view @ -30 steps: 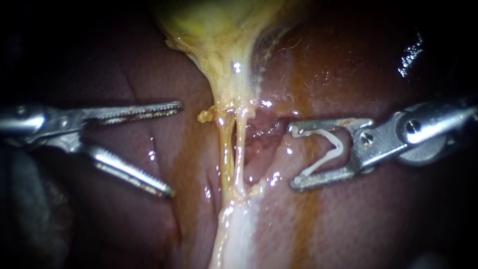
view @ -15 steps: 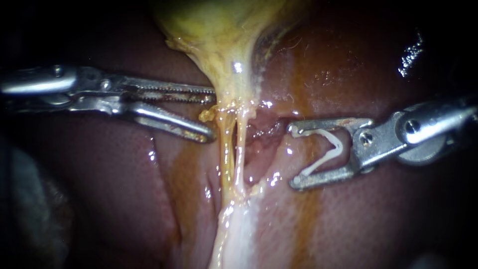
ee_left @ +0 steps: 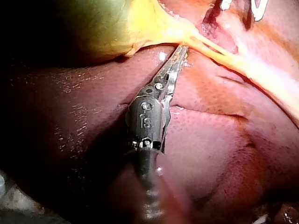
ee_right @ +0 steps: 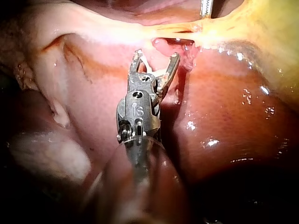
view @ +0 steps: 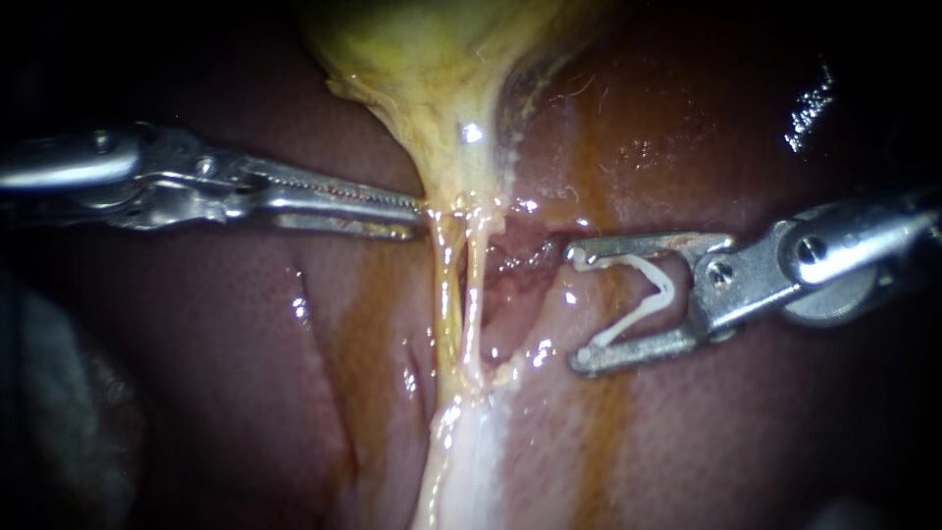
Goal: Grabbing gallbladder
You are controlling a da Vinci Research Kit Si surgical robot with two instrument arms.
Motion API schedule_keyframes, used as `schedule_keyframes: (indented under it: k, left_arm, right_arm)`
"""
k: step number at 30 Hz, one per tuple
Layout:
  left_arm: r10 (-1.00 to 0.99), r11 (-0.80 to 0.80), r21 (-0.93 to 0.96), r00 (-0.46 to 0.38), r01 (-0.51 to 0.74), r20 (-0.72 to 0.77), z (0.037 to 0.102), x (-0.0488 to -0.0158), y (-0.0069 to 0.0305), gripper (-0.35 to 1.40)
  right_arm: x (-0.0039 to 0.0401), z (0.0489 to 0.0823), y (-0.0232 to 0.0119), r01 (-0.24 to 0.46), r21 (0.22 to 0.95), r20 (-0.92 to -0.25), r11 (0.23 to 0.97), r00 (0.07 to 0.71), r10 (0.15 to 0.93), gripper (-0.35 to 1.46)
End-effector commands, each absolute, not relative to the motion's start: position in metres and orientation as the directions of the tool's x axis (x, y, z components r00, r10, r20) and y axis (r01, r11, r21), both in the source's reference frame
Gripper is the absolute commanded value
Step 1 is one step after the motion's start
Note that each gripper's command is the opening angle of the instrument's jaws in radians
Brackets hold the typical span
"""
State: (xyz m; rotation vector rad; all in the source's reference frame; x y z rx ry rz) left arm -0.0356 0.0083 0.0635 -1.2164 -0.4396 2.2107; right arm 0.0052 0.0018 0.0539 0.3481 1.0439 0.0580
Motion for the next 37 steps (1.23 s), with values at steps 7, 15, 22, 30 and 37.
schedule_keyframes:
  k: [7, 15, 22, 30, 37]
  left_arm:
    - [0.653, -0.757, -0.564, -0.418, -0.33, -0.631, 0.0611, -0.0351, 0.0088, -0.35]
    - [0.677, -0.736, -0.582, -0.408, -0.346, -0.613, 0.057, -0.0331, 0.012, -0.35]
    - [0.687, -0.727, -0.582, -0.402, -0.365, -0.606, 0.0557, -0.0316, 0.0132, -0.35]
    - [0.687, -0.726, -0.581, -0.402, -0.367, -0.605, 0.0557, -0.0316, 0.0132, -0.35]
    - [0.687, -0.727, -0.58, -0.402, -0.368, -0.606, 0.0558, -0.0317, 0.013, -0.35]
  right_arm:
    - [0.0052, 0.0539, 0.0018, 0.117, 0.309, -0.836, 0.944, 0.506, 0.211, 0.5]
    - [0.0051, 0.0539, 0.0018, 0.117, 0.309, -0.836, 0.944, 0.506, 0.211, 0.5]
    - [0.0051, 0.0539, 0.0018, 0.117, 0.309, -0.836, 0.944, 0.506, 0.211, 0.5]
    - [0.0051, 0.0539, 0.0018, 0.117, 0.309, -0.836, 0.944, 0.506, 0.211, 0.5]
    - [0.0051, 0.0539, 0.0018, 0.117, 0.309, -0.836, 0.944, 0.506, 0.211, 0.5]
